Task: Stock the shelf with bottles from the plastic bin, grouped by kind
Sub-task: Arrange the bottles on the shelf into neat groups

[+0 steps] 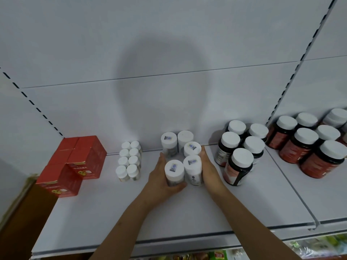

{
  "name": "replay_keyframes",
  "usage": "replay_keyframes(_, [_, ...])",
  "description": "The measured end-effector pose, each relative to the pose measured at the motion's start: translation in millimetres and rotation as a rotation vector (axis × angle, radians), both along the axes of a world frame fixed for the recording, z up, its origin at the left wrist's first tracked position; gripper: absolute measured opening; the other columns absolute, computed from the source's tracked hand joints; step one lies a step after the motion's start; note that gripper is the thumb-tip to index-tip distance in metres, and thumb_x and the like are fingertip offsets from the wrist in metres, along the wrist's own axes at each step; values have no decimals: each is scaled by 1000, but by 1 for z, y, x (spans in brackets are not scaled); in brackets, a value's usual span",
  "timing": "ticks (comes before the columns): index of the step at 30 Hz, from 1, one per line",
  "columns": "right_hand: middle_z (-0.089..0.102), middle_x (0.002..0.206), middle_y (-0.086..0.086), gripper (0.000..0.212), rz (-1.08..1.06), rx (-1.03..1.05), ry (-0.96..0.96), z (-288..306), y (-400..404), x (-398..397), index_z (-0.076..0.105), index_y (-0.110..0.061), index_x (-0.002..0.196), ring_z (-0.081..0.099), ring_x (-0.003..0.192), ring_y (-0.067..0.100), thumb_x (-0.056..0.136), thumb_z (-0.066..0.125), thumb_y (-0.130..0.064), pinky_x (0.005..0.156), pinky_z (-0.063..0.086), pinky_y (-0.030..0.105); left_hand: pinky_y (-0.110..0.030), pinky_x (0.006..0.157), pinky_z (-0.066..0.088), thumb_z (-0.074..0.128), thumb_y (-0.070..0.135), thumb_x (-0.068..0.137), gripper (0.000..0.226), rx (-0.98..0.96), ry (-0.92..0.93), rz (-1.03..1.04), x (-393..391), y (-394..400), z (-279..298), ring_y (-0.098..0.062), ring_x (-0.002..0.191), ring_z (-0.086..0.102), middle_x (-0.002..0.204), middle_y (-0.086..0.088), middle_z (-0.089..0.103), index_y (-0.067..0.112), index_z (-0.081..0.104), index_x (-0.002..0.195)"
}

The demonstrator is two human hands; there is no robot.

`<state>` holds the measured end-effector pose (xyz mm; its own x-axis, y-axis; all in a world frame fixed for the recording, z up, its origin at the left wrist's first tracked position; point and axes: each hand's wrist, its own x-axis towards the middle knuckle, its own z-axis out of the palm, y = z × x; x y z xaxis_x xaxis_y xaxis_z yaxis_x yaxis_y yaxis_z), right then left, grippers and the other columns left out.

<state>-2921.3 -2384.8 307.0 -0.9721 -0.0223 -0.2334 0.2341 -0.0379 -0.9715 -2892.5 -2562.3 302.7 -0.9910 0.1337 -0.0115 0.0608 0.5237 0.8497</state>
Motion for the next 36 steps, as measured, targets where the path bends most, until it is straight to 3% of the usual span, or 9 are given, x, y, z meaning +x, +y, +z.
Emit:
replay_keyframes(3, [46,148,-17,87,91,32,116,5,-1,14,30,-38,152,44,134,1,76,40,-82,118,30,31,-37,100,48,90,50,58,102,-42,53,6,-18,-3,8,0,119,56,128,22,57,63,19,130])
replay_keyframes(9, [55,135,-21,46,159,60,296,13,4,27,37,-29,143,51,122,-9,100,55,-25,91,38,5,-44,104,43,73,64,73,92,-169,82,-28,-38,-6,14,-5,128,50,140,23,49,43,21,145])
replay_keyframes(12, [54,136,-21,48,124,90,327,13,2,25,37,-30,145,50,125,-6,100,55,-29,96,36,6,-44,110,36,64,67,76,94,-187,31,-31,-42,-5,13,-8,134,44,145,22,44,38,15,150])
replay_keyframes(18, [57,132,-26,56,61,16,296,8,-7,24,39,-30,144,52,123,-5,91,56,-36,97,39,11,-44,114,37,73,25,59,118,-47,-121,-142,-37,-16,4,-5,142,34,151,25,34,46,3,152])
replay_keyframes(21, [46,147,-19,65,70,-31,197,5,-9,19,26,-36,153,48,129,-2,95,54,-47,113,35,27,-42,117,31,85,53,57,129,-131,-17,-136,-26,-13,-1,-3,144,28,156,20,28,33,3,155])
replay_keyframes(25, [42,151,-19,82,8,-115,56,12,-8,1,30,-44,150,43,135,2,80,47,-81,119,29,37,-30,112,31,88,60,52,128,-203,99,-123,-22,-5,5,19,128,30,148,28,32,66,-7,137])
replay_keyframes(29, [71,118,-10,50,-6,-312,-16,20,-11,-14,61,-30,128,66,109,5,97,40,-63,92,52,24,-33,114,33,84,66,52,133,-242,42,-144,-33,-9,8,0,137,37,151,24,35,37,3,154])
replay_keyframes(33, [57,139,-13,76,-31,-262,-39,12,-18,-19,41,-42,145,54,128,12,78,58,-74,112,40,41,-35,115,33,87,62,54,129,-244,-6,-177,-40,-14,12,-3,137,38,148,29,35,37,7,153])
replay_keyframes(36, [59,130,-16,46,-29,-267,-38,14,-21,-21,35,-41,146,57,121,9,101,45,-43,110,42,37,-27,112,34,89,58,54,127,-243,-23,-185,-43,-17,13,0,135,38,143,34,36,39,10,152])
